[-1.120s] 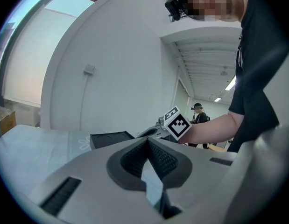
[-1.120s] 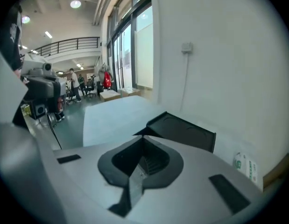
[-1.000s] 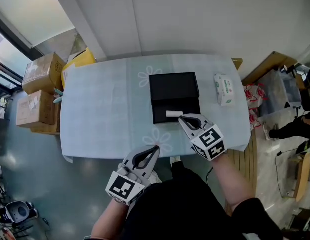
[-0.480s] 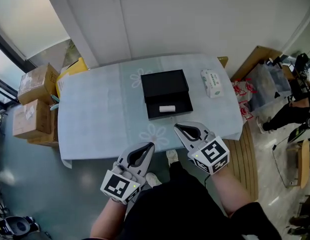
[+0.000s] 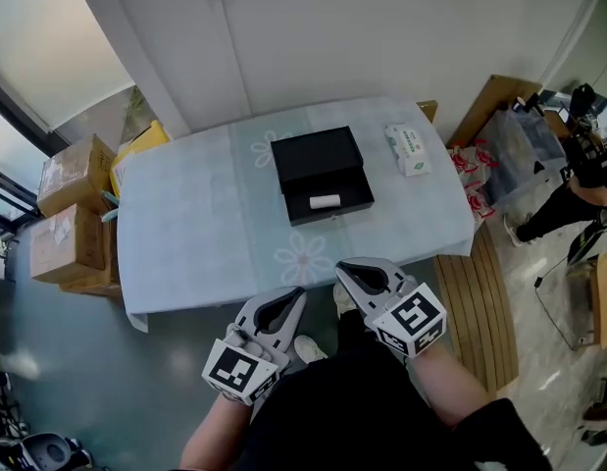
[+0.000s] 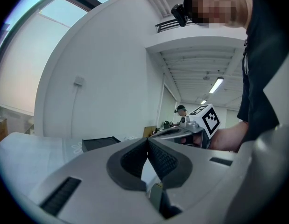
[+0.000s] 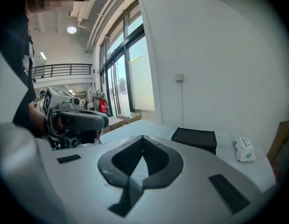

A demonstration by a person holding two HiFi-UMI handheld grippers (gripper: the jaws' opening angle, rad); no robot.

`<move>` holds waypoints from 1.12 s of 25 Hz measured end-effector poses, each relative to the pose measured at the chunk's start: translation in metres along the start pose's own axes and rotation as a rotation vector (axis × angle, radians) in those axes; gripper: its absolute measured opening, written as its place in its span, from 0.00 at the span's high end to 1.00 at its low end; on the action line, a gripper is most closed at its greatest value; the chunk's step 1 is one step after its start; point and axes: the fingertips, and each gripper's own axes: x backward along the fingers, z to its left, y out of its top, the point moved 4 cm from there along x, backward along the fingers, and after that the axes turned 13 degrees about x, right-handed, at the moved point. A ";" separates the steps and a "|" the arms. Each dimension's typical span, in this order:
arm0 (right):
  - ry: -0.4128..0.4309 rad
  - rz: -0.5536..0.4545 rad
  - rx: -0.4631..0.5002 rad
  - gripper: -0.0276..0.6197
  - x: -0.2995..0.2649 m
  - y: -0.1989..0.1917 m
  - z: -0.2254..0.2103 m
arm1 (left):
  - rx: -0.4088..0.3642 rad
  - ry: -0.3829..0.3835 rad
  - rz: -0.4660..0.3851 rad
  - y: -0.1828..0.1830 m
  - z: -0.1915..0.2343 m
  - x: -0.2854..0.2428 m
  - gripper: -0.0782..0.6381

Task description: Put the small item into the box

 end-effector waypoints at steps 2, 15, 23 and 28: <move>-0.001 -0.006 -0.018 0.94 0.003 -0.002 0.006 | 0.001 -0.007 0.012 -0.004 -0.002 0.001 0.88; 0.017 -0.032 -0.046 0.94 0.019 -0.004 0.025 | -0.009 -0.017 0.016 -0.005 -0.010 -0.001 0.88; 0.035 -0.031 -0.026 0.94 0.019 0.001 0.025 | -0.006 -0.013 0.009 -0.004 -0.008 -0.003 0.88; 0.033 -0.028 -0.024 0.94 0.020 0.001 0.024 | -0.005 -0.015 0.013 -0.004 -0.008 -0.005 0.88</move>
